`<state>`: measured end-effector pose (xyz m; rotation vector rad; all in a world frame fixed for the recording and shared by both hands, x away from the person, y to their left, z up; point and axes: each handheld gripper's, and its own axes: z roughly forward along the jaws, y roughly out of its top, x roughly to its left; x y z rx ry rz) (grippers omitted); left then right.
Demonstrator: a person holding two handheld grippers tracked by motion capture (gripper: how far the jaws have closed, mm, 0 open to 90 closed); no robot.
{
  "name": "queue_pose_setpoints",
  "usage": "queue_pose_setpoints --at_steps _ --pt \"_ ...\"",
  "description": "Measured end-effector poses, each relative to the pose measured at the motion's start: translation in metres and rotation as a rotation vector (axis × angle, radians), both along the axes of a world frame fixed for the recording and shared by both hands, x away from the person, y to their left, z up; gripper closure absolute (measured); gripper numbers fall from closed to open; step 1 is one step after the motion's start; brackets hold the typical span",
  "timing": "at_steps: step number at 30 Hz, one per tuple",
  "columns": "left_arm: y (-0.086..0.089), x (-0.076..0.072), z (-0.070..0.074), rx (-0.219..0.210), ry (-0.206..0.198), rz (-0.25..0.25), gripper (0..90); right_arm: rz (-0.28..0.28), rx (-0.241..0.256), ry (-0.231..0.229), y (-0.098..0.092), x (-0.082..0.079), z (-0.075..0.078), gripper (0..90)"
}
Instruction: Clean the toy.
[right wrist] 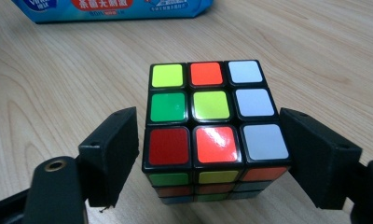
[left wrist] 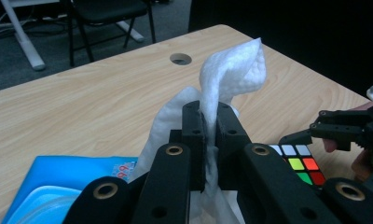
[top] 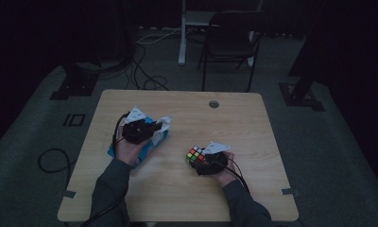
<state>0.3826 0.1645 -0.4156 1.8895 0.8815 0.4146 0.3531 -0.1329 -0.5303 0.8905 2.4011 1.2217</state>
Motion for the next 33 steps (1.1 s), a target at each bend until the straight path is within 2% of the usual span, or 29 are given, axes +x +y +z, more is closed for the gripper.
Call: queue_pose_setpoints --at_steps 10,23,26,33 --pt "-0.008 -0.003 -0.004 -0.020 0.006 -0.032 86.2 -0.004 -0.026 -0.006 0.000 0.000 -0.004 31.5" --pt "-0.020 -0.005 -0.009 -0.018 0.011 -0.068 86.1 -0.006 -0.024 0.003 -0.002 -0.001 -0.009 32.7" --pt "-0.023 -0.006 -0.011 -0.016 0.015 -0.079 86.0 -0.001 -0.027 -0.013 -0.002 -0.002 -0.009 33.5" --pt "-0.030 -0.006 -0.015 -0.012 0.024 -0.098 86.0 -0.001 -0.016 -0.011 -0.002 -0.001 -0.010 33.7"
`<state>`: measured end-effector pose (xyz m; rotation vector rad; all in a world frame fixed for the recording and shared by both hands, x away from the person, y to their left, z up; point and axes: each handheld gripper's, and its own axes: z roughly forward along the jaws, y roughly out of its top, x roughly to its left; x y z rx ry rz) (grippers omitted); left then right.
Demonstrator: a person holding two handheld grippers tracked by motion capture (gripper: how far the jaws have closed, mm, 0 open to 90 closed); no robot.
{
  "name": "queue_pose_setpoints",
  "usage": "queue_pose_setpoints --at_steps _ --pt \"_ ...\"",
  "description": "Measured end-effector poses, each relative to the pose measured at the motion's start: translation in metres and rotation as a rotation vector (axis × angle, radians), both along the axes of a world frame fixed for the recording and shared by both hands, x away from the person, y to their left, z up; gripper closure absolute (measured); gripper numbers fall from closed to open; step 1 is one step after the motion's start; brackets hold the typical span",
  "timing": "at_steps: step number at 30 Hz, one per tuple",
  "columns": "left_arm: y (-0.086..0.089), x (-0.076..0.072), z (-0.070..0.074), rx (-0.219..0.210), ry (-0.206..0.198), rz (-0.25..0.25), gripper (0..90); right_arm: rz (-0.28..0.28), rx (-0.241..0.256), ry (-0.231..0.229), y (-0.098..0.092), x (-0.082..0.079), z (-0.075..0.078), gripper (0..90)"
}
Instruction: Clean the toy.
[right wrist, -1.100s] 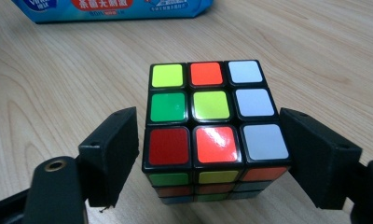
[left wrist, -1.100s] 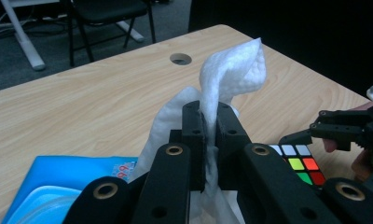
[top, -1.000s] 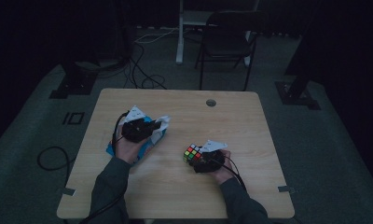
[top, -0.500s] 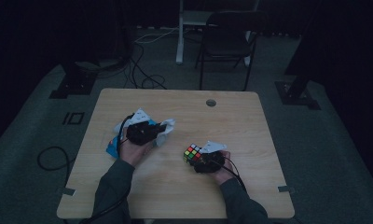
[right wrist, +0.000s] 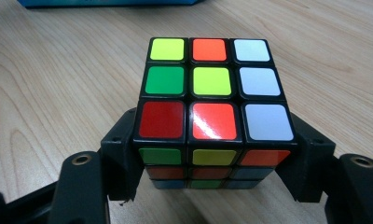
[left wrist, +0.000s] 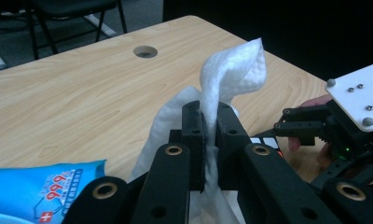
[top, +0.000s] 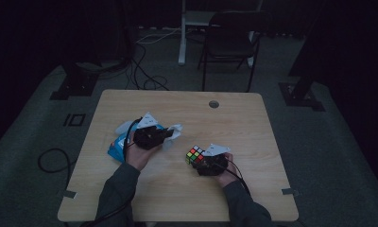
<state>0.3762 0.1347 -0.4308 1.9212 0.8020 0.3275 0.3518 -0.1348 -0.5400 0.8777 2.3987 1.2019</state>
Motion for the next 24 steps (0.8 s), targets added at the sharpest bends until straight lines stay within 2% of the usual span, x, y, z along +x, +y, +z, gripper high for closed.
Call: queue_pose_setpoints --at_steps 13,19,24 --pt "-0.013 -0.003 -0.003 0.010 0.003 -0.047 86.0 0.011 0.012 -0.034 0.000 -0.004 0.004 34.1" --pt "-0.021 -0.003 -0.008 -0.002 0.015 -0.064 86.0 0.021 0.019 -0.047 0.000 -0.006 0.008 34.1" --pt "-0.030 -0.004 -0.013 0.004 0.023 -0.084 86.0 0.022 0.019 -0.058 0.000 -0.007 0.010 34.1"
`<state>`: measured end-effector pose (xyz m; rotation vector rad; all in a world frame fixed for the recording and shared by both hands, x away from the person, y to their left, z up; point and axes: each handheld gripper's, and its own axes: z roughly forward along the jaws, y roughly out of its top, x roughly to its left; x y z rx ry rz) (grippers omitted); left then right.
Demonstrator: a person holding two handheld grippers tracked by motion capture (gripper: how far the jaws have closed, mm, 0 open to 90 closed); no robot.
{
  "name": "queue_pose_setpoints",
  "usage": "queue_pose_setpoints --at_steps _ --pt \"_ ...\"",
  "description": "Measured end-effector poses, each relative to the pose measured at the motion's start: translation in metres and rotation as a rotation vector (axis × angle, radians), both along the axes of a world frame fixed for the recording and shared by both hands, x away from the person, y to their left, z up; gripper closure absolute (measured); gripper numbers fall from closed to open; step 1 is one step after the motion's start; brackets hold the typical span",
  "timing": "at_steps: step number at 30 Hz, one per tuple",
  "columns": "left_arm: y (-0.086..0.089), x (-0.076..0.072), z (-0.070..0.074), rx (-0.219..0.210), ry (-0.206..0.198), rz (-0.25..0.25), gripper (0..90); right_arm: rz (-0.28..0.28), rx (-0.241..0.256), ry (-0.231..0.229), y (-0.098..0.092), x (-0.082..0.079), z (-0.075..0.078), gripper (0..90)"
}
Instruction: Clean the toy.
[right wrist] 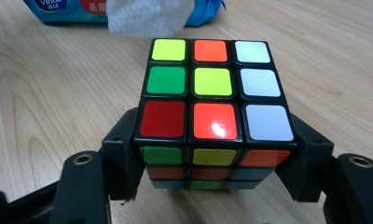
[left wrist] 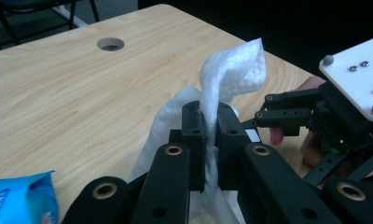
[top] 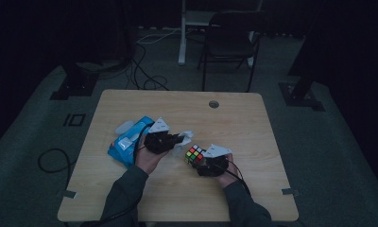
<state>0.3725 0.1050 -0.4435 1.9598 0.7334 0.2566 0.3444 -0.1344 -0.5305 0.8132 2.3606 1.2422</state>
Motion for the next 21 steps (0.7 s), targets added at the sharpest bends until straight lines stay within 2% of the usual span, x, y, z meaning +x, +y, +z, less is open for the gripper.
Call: queue_pose_setpoints --at_steps 21 --pt "-0.021 0.001 -0.016 0.009 0.024 -0.042 85.9 0.006 0.002 -0.019 0.001 -0.003 0.004 34.1"
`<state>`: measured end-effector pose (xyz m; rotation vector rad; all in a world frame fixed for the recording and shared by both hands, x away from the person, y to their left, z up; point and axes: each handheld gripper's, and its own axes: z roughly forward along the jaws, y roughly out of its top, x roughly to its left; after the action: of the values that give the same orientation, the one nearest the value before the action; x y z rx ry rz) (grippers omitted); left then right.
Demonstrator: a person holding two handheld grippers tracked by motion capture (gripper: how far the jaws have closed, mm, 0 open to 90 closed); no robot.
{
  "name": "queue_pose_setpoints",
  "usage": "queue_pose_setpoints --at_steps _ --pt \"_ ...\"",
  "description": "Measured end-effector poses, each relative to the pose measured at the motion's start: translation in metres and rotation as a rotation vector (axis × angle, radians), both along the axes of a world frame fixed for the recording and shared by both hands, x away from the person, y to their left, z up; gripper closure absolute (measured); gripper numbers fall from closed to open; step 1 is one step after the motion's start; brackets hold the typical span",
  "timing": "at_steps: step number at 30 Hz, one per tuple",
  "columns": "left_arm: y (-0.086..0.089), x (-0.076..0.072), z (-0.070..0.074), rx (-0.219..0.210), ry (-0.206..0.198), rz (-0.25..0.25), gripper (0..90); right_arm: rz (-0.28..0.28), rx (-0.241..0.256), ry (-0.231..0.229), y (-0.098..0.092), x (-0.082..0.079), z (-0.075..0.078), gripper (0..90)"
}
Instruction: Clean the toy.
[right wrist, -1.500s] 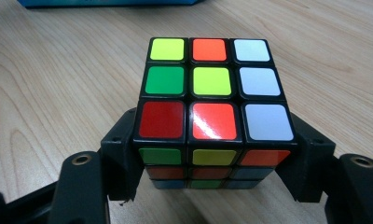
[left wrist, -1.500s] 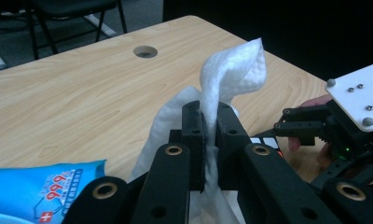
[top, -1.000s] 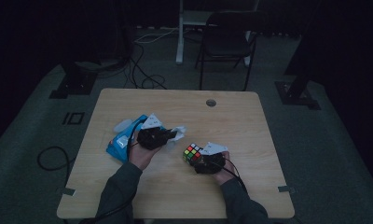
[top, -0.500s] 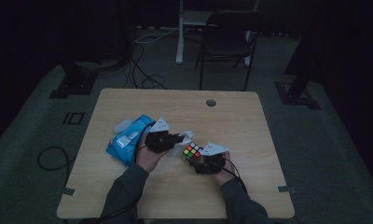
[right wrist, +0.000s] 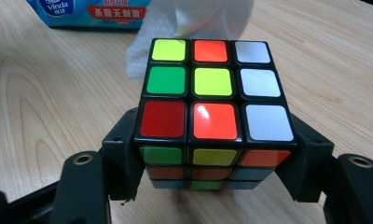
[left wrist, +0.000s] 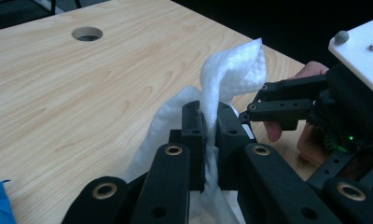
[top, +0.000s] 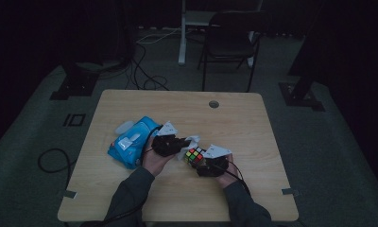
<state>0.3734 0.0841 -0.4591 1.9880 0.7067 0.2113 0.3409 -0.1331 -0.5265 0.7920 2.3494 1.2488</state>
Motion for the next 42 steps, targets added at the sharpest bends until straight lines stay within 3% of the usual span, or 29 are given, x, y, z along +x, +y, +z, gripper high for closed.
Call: queue_pose_setpoints --at_steps 16,31,42 --pt "-0.020 0.000 -0.017 0.034 0.016 -0.041 86.0 0.004 0.011 -0.010 0.000 -0.003 0.003 34.1" --pt "-0.019 0.007 -0.023 0.041 0.002 -0.003 85.9 0.022 0.003 -0.007 0.003 -0.004 0.002 34.2" --pt "-0.021 0.007 -0.023 0.050 0.002 -0.004 85.9 0.020 0.003 -0.006 0.002 -0.004 0.002 34.2"
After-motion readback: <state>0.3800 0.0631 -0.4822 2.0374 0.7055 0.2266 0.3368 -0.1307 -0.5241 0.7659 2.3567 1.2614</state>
